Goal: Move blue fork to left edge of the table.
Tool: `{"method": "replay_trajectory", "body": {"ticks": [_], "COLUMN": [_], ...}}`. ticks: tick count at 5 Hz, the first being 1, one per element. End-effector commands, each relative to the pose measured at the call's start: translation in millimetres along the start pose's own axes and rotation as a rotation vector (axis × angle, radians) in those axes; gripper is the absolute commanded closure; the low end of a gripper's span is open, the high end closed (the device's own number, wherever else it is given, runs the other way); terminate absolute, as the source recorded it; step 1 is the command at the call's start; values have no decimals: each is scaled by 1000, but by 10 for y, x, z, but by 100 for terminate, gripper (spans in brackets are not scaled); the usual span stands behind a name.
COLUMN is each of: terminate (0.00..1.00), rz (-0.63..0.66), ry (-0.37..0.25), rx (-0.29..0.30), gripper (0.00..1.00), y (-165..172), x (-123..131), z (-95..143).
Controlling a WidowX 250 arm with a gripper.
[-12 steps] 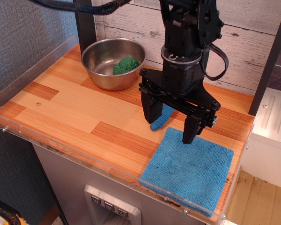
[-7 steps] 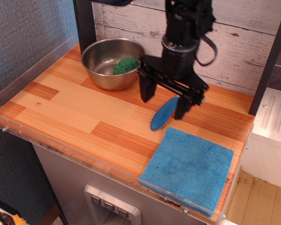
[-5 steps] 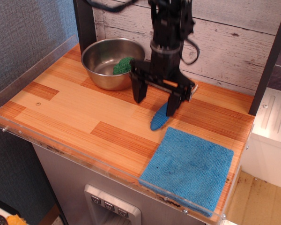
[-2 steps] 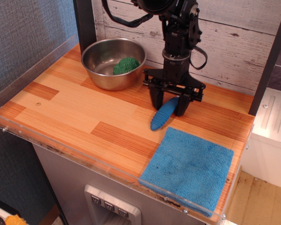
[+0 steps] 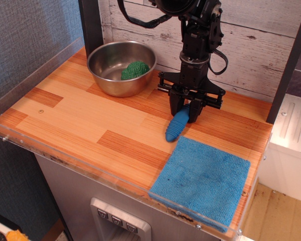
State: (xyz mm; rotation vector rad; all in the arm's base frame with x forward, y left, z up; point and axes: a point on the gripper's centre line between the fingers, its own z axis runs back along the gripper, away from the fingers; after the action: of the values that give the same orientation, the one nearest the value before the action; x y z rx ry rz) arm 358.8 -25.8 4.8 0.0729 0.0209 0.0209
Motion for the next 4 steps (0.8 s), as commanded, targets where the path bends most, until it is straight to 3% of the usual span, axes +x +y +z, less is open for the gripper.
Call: {"method": "replay_trajectory", "body": {"ticks": [1,2,3,4], "terminate": [0,0,0,0], "rz": [-62,-109,-72,-56], "ry": [-73,-115,-104,-80], "rx": [-26,-68,-41,36], "gripper": [100,100,100,100], "y": [220,510,812,1289], "x": [-250,-595,-883,-1033], "z": [918,1269,1259,1121]}}
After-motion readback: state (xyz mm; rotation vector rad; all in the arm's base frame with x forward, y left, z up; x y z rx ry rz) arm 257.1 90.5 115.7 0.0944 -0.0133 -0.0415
